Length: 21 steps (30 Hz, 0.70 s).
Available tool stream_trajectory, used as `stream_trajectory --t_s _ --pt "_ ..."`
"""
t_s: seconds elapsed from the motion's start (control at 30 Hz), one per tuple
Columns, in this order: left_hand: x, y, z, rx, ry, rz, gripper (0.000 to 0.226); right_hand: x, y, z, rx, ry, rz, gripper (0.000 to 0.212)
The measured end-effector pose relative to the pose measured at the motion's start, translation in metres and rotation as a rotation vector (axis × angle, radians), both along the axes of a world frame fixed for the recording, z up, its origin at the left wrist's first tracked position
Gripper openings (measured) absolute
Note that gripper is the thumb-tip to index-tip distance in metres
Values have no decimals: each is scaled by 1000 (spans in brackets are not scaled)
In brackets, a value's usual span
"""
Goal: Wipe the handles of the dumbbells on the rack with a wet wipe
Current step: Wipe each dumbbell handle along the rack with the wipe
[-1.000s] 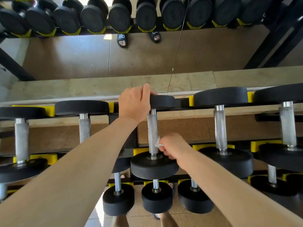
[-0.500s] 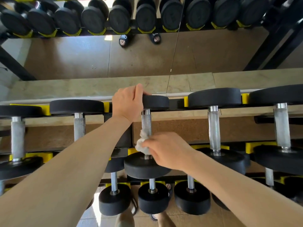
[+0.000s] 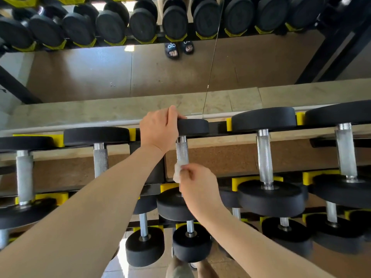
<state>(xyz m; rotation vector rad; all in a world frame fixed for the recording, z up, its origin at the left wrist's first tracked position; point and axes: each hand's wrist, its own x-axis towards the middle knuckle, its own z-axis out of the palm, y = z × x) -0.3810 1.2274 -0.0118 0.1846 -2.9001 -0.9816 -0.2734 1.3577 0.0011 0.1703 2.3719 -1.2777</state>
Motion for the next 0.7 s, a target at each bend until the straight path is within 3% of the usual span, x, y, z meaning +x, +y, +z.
stream_trajectory --t_s 0.1,0.23,0.3,0.47,0.57,0.7 --pt "0 0 1 9 5 -12 52 -4 6 1 284 134 614 26" --pt "0 0 2 -6 3 -24 51 -25 27 2 336 77 906 32" --pt "-1 0 2 -43 16 -37 50 -34 42 2 278 -4 905 32" --pt "-1 -1 -2 -73 16 -34 43 -37 64 -20 314 -200 605 31" --pt "-2 1 -1 -105 -3 -23 42 -33 48 -29 311 -312 620 29" --pt "-1 7 4 -73 -27 27 47 -31 33 -21 315 -278 661 19"
